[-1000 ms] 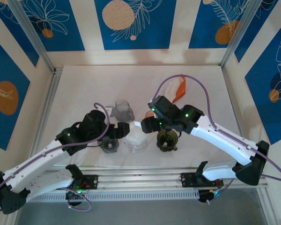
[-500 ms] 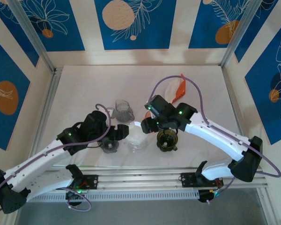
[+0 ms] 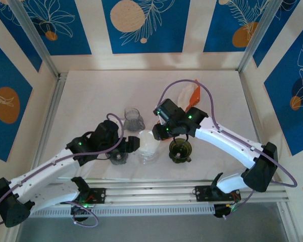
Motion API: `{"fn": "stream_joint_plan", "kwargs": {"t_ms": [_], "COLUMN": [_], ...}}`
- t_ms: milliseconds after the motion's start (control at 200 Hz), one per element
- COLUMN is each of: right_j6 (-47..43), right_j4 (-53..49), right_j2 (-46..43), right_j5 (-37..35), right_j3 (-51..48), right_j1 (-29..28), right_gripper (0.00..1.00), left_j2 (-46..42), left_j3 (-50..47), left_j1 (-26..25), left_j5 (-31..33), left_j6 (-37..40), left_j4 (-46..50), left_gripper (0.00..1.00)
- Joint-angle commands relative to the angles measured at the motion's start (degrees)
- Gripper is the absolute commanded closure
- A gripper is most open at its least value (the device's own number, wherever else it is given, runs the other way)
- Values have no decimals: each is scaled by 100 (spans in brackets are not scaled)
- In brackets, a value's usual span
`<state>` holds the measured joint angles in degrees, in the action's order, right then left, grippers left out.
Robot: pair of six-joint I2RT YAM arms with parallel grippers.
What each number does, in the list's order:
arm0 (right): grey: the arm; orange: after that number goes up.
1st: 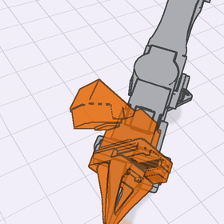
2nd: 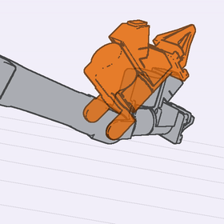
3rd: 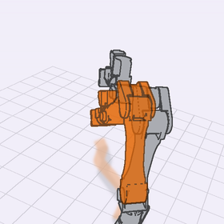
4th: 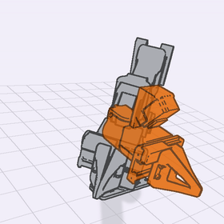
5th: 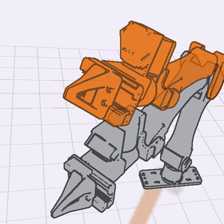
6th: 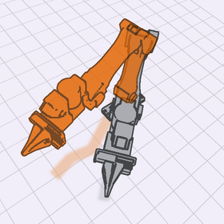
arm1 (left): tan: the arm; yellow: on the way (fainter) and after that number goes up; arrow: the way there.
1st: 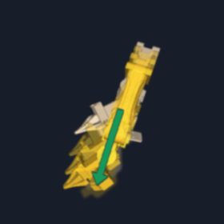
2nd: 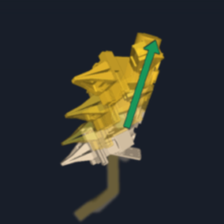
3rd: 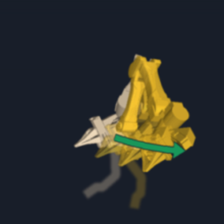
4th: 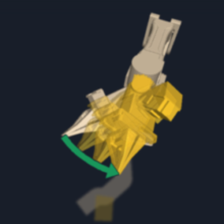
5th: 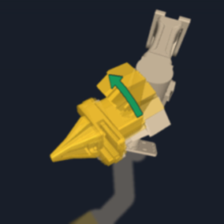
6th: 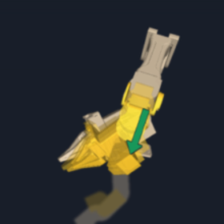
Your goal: Place the coffee filter in the dripper
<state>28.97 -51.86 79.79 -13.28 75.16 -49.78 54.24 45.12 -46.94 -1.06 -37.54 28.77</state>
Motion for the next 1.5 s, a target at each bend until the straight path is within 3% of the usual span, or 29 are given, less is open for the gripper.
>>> {"fn": "stream_joint_plan", "kwargs": {"t_ms": [0, 430, 485, 580, 770, 970, 1496], "right_j6": [-28, 48, 29, -5, -50, 22, -76], "right_j4": [1, 62, 52, 77, -73, -231, -274], "right_j2": [-38, -12, -58, -162, 145, 679, 1216], "right_j5": [124, 30, -3, -33, 255, 176, 39], "right_j3": [33, -185, -119, 31, 294, 316, 275], "right_j1": [4, -102, -115, -191, -300, -327, -348], "right_gripper": [67, 66, 59, 36, 24, 24, 34], "left_j2": [-5, 78, 85, 73, 69, 98, 146], "left_j3": [-56, -162, -162, -162, -155, -172, -193], "left_j1": [77, 109, 114, 111, 115, 116, 123], "left_j5": [6, -25, -34, -28, -43, -80, -112], "left_j6": [2, -64, -73, -73, -78, -87, -87], "left_j4": [-89, -140, -140, -136, -168, -193, -259], "left_gripper": [17, 19, 19, 19, 19, 19, 19]}}
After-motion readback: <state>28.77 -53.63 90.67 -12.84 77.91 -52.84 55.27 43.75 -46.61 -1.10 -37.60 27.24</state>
